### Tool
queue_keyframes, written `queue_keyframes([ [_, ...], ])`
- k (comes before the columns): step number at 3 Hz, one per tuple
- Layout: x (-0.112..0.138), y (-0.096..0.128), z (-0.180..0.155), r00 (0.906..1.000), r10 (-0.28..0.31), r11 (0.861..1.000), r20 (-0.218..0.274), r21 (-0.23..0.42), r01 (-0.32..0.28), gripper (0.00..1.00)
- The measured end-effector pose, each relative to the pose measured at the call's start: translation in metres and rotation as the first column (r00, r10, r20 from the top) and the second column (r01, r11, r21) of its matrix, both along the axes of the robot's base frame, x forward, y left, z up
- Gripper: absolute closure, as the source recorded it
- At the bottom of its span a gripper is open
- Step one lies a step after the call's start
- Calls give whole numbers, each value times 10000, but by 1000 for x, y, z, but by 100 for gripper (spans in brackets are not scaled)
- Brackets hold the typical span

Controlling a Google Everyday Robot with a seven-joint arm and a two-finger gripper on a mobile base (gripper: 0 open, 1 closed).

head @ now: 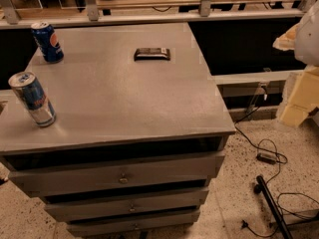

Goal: Pick rxbar chocolate

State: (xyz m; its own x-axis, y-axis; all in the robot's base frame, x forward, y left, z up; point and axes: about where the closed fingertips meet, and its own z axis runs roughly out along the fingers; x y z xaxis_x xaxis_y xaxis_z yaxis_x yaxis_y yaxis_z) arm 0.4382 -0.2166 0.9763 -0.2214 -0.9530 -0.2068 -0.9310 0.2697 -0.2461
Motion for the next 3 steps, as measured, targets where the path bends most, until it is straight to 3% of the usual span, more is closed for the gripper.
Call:
queue_keyframes([
  [2,3,2,1,9999,110,9998,63,148,-111,0],
  [3,24,9,5,9985,546,9975,104,435,-550,0],
])
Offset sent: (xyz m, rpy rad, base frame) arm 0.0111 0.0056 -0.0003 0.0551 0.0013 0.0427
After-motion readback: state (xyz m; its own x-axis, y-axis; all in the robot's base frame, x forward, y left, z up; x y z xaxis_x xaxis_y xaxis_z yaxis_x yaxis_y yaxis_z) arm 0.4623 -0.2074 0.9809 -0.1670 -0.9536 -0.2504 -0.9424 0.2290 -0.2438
